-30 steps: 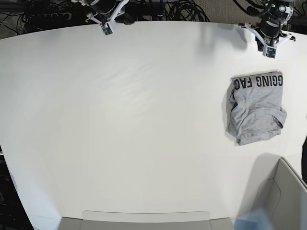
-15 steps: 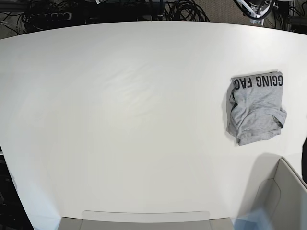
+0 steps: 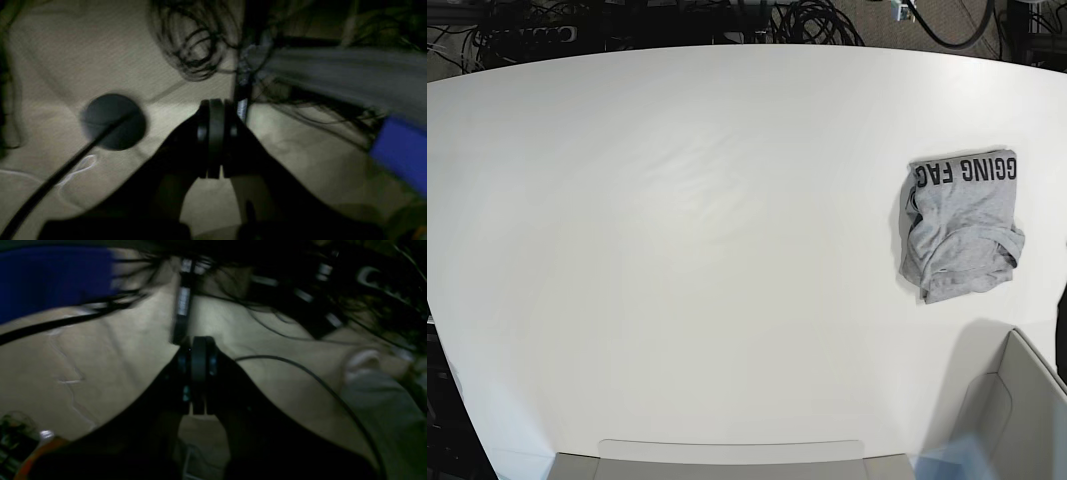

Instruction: Fold the T-shirt properly

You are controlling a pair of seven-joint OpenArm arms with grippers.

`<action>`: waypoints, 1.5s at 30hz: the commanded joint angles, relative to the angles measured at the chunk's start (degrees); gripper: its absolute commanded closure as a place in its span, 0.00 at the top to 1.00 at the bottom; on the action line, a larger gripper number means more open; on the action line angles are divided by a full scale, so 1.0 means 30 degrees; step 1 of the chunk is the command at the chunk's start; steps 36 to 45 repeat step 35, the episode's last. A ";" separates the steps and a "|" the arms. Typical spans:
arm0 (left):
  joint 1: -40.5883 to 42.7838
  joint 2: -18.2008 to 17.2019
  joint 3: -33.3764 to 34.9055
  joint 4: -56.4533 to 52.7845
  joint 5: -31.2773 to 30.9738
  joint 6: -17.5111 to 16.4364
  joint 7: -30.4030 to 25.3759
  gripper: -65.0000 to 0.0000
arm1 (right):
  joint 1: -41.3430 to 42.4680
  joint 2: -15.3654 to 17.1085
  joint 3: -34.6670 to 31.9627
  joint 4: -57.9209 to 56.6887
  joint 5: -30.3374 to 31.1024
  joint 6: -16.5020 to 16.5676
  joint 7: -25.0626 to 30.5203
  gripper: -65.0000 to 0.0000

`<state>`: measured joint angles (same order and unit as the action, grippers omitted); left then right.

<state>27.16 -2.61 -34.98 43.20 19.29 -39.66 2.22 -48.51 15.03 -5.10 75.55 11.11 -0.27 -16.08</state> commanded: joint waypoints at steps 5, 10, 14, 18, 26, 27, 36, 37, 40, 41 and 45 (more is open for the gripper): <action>-0.2005 -0.0961 0.0042 -0.5008 0.1058 -0.0114 -0.2249 0.00 | 0.2617 0.0105 0.0016 -0.4392 0.0032 0.0135 0.0245 0.00; -0.4730 -0.2221 0.0012 -1.2363 0.3578 0.2714 -0.5619 0.00 | 0.5489 0.0134 -0.0130 -0.9608 -0.0906 0.0926 0.1622 0.00; -0.6254 -0.2954 -0.0017 -1.4400 0.3900 0.5264 -0.6556 0.00 | 0.8068 0.0105 -0.0042 -1.5058 -0.1873 0.1366 0.4172 0.00; -0.6430 -0.3159 0.0012 -1.4400 0.3871 0.8018 -0.6468 0.00 | 1.1467 0.0105 -0.0072 -2.1447 -0.2078 0.1395 0.5608 0.00; -0.6459 -0.3393 -0.0046 -1.4400 0.3871 1.2062 -0.5970 0.00 | 1.3694 0.0251 -0.0130 -2.5183 -0.2108 0.1424 0.9798 0.00; -0.6459 -0.3276 -0.0046 -1.4400 0.3871 1.2180 -0.5941 0.00 | 1.3694 0.0222 -0.0130 -2.5183 -0.2108 0.1424 0.9798 0.00; -0.6488 -0.2807 -0.0076 -1.4400 0.3871 1.2180 -0.5941 0.00 | 1.3548 -0.0218 -0.0130 -2.5183 -0.2108 0.1366 0.9769 0.00; -0.6488 -0.2807 -0.0076 -1.4400 0.3871 1.2180 -0.5941 0.00 | 1.3548 -0.0218 -0.0130 -2.5183 -0.2108 0.1366 0.9769 0.00; -0.6488 -0.2807 -0.0076 -1.4400 0.3871 1.2180 -0.5941 0.00 | 1.3548 -0.0218 -0.0130 -2.5183 -0.2108 0.1366 0.9769 0.00; -0.6488 -0.2807 -0.0076 -1.4400 0.3871 1.2180 -0.5941 0.00 | 1.3548 -0.0218 -0.0130 -2.5183 -0.2108 0.1366 0.9769 0.00; -0.6488 -0.2807 -0.0076 -1.4400 0.3871 1.2180 -0.5941 0.00 | 1.3548 -0.0218 -0.0130 -2.5183 -0.2108 0.1366 0.9769 0.00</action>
